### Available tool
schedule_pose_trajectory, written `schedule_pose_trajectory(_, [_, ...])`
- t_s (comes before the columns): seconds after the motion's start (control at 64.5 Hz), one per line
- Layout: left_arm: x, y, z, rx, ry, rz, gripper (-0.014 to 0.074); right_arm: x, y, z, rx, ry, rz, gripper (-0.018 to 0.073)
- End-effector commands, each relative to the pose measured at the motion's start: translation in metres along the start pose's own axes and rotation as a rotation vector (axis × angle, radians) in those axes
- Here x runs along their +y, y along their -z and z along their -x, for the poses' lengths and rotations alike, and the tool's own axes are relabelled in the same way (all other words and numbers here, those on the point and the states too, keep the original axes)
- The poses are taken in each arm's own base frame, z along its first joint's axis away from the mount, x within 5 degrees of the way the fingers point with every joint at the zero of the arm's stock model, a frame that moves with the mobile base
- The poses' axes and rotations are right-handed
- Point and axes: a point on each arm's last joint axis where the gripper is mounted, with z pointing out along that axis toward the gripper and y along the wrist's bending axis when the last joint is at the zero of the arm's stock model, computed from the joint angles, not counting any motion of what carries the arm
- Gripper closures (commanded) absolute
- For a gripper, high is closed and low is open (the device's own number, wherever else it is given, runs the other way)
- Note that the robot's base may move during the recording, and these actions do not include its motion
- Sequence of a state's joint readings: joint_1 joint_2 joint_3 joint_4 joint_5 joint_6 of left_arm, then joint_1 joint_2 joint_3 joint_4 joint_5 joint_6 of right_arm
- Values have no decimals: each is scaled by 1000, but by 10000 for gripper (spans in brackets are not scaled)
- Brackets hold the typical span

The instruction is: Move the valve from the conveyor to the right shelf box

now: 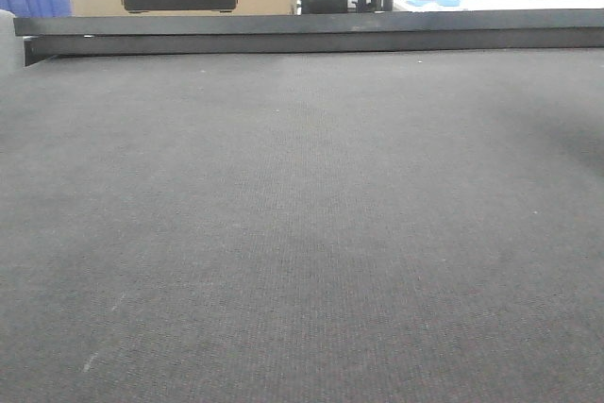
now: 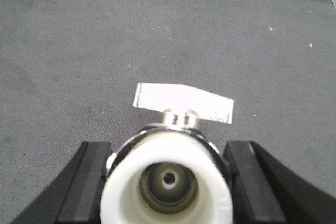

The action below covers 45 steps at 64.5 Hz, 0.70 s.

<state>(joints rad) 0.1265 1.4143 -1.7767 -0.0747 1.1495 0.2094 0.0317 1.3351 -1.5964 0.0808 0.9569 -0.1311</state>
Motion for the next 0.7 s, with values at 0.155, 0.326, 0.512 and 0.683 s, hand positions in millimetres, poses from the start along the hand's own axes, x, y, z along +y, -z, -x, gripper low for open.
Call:
schedule_pose_trajectory(0.155, [0, 7, 6, -68, 12, 1, 708, 0, 9, 8, -90, 10, -12, 713])
schedule_pose_trajectory(0.326, [0, 7, 6, -68, 11, 2, 708, 0, 9, 8, -90, 10, -12, 713])
schedule_pose_trajectory(0.512, [1, 7, 9, -105, 11, 10, 708, -1, 9, 10, -112, 10, -15, 713])
schedule_pose_trajectory(0.683, [-1, 6, 19, -208, 35, -9, 708, -2, 10, 17, -183, 10, -25, 713])
